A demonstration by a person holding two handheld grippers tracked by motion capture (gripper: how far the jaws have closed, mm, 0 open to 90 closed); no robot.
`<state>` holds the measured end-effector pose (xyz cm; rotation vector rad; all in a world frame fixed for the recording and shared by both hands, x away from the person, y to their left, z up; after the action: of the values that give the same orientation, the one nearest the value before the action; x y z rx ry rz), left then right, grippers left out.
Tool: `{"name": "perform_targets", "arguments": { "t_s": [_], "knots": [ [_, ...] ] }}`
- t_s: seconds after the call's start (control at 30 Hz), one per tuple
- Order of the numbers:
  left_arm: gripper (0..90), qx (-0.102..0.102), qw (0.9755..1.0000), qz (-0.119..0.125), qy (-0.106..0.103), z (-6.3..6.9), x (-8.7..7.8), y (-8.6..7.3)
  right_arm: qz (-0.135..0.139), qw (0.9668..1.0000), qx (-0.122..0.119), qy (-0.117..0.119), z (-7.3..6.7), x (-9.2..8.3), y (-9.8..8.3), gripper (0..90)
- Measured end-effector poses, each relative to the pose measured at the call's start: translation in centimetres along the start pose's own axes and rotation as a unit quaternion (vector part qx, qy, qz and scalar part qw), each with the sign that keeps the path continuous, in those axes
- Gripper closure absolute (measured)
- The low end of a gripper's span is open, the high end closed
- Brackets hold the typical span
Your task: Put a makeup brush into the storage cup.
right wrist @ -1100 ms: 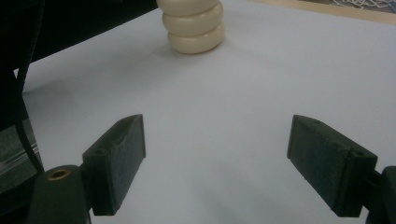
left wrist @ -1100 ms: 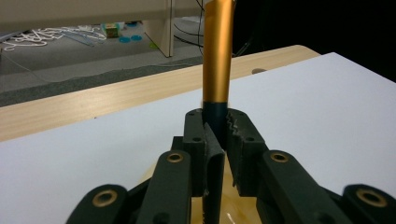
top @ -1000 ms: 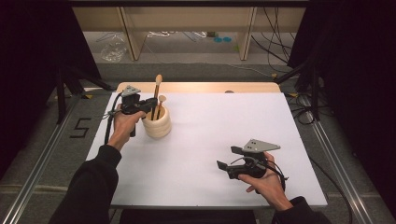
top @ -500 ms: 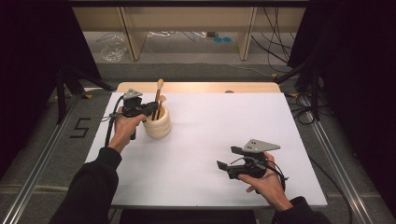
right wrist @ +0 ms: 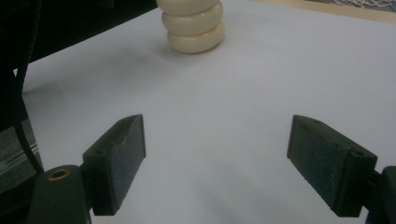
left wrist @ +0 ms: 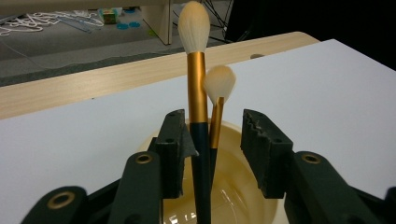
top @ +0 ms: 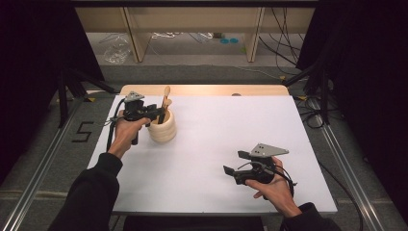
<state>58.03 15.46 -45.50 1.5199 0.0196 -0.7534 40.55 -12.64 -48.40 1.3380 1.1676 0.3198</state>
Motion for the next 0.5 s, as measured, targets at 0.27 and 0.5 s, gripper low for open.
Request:
{"name": "perform_targets", "arguments": {
  "t_s": [0.27,0.5],
  "knots": [
    [58.8,0.005,1.0,0.002,-0.002,0.24,-0.7,0.21,0.0,1.0,-0.001,0.001,-0.04,0.02,0.0,20.4],
    [58.6,0.002,1.0,0.003,0.002,-0.22,-1.03,0.28,-0.001,1.0,-0.001,0.002,-0.04,0.02,0.0,20.4]
  ]
}}
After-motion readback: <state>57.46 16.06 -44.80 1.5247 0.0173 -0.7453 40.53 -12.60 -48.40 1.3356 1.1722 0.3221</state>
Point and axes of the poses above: each handheld gripper's, and its own axes: x roughly forward along the jaws, y roughly out of its top, z roughly to its right, the point moved 10 cm from there along x, roughly forward along the jaws, and after that the axes turned 6 degrees about y, right-handed, at the moved point
